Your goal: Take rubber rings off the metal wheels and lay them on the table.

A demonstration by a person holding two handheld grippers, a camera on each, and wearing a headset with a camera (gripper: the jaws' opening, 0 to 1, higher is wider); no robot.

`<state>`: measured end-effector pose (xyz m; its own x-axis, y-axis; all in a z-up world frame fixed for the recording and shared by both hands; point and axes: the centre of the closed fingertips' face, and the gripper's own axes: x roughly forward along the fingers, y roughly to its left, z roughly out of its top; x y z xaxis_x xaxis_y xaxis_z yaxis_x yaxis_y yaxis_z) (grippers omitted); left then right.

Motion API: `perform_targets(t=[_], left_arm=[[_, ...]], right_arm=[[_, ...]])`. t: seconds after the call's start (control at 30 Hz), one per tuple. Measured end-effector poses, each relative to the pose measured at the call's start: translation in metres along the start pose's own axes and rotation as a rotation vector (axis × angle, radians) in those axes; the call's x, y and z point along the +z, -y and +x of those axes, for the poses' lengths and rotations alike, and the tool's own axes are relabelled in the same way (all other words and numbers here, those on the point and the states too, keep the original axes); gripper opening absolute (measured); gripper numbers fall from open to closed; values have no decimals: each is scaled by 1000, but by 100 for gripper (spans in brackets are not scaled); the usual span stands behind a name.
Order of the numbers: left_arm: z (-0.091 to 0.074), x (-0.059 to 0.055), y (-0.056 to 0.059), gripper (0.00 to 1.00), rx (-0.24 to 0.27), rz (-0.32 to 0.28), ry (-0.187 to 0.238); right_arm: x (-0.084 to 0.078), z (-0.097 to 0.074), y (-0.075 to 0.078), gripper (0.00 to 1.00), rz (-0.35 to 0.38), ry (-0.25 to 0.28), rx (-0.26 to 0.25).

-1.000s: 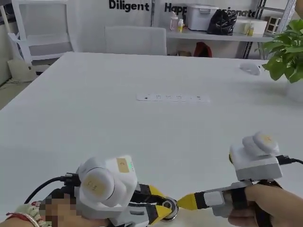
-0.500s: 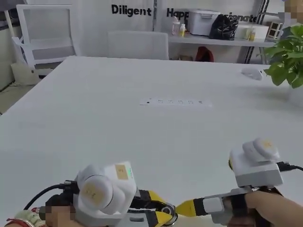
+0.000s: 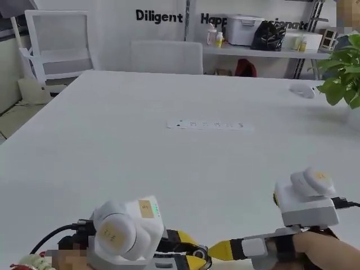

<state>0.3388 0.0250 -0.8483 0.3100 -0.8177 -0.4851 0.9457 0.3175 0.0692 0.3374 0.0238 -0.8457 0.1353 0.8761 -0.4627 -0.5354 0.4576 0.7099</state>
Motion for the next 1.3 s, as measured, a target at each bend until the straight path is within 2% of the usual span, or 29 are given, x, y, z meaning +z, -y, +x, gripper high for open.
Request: perform_targets(t=[0.3, 0.63, 0.8, 0.87, 1.03, 1.23, 1.3], left_arm=[[1, 0, 0, 14, 2, 2, 0], [1, 0, 0, 14, 1, 5, 2], [1, 0, 0, 14, 3, 1, -2], [1, 0, 0, 14, 4, -3, -7], [2, 1, 0, 14, 4, -13, -11], [2, 1, 0, 14, 9, 6, -60], [0, 0, 0, 14, 5, 33, -72]], right_arm=[[2, 1, -1, 0, 1, 3, 9], [4, 4, -11, 0, -11, 5, 36], [4, 3, -10, 0, -4, 8, 41], [4, 2, -4, 0, 16, 6, 18], [2, 3, -4, 0, -16, -5, 2], [0, 2, 3, 0, -36, -12, -34], [1, 1, 4, 0, -34, -9, -36]])
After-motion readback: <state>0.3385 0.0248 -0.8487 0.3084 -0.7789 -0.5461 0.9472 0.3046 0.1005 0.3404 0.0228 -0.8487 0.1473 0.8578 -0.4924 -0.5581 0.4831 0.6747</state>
